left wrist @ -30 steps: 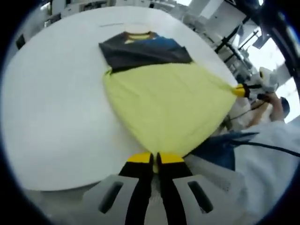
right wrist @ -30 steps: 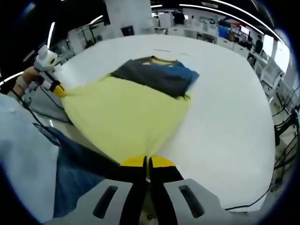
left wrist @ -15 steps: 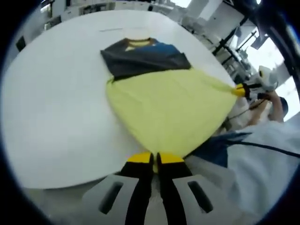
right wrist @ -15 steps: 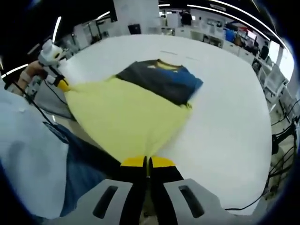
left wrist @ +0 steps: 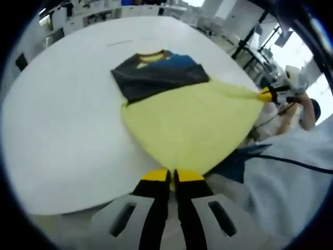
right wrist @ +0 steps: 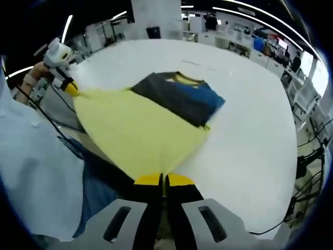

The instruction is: Fold the garment on the visible template until the final outline fits inside the template.

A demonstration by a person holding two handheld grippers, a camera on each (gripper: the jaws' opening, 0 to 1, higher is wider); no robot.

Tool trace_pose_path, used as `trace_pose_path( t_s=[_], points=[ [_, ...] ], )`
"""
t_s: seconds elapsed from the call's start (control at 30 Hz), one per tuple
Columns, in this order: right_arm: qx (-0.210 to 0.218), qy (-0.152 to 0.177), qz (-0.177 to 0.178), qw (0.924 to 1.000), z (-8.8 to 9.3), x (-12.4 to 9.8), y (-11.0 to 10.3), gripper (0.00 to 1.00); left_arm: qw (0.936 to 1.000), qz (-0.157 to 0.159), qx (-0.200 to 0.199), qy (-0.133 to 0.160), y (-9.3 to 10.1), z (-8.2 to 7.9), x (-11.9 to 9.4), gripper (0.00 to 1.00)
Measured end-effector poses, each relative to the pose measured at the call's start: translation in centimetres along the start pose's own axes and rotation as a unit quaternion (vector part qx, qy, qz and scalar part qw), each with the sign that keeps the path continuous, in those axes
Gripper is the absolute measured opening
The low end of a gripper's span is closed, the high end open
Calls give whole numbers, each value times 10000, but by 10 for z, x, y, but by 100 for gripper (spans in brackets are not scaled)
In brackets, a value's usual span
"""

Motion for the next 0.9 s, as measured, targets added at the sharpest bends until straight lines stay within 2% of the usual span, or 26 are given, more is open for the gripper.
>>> trace_pose_path(
  t_s=[0.77,0.9],
  points=[
    [-232,-9,-221,9995,-10,-24,-20,3,9994,-117,293,-130,10,5,-27,0],
    [-214,-42,-269,9994,-8,-24,-20,3,9994,-31,266,-239,12,10,-27,0]
  ],
)
Point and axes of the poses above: the point that each gripper's makers call its tool centre point, and the gripper's own axes: x roughly forward along the fingers, y roughly to its right, z roughly out of its underside, the point moved 4 cm from there along -x, roughly backward along the fingers, and after that the axes turned 7 degrees about -z, right-handed, at the moved point
